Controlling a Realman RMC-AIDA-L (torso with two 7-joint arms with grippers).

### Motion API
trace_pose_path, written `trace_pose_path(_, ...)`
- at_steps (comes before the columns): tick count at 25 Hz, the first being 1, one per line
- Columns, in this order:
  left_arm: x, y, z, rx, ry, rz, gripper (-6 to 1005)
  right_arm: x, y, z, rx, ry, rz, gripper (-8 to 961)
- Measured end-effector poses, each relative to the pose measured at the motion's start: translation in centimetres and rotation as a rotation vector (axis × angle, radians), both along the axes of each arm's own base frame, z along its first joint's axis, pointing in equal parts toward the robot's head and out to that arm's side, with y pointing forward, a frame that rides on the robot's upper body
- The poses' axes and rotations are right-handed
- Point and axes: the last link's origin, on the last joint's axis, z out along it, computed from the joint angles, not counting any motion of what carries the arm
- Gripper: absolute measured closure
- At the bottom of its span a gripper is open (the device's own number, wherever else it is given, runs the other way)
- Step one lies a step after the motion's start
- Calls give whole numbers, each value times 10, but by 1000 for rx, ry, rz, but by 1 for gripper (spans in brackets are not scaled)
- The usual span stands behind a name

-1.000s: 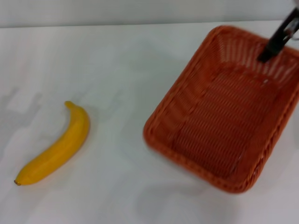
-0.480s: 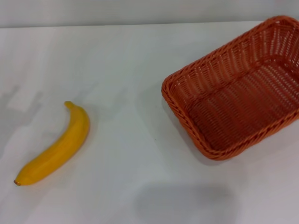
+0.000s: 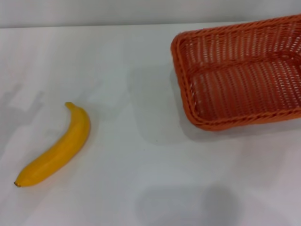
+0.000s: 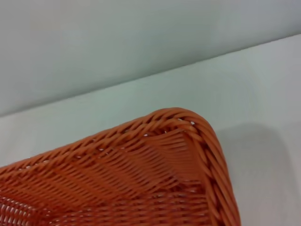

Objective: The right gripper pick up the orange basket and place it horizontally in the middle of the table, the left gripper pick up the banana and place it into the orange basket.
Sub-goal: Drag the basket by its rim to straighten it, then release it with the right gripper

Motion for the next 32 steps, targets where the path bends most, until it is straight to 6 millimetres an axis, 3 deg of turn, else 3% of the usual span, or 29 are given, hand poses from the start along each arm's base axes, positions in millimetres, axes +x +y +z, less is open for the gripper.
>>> trace_pose_path(7, 3, 7, 3, -5, -3, -7, 258, 8, -18, -18, -28, 32, -50, 832)
trace_pose_path(24, -2, 4, 8, -7, 3, 3, 258, -1, -10, -49, -165, -15, -111, 798)
trace_pose_path(32, -2, 5, 9, -8, 3, 2, 259, -4, -9, -46, -173, -4, -93, 627)
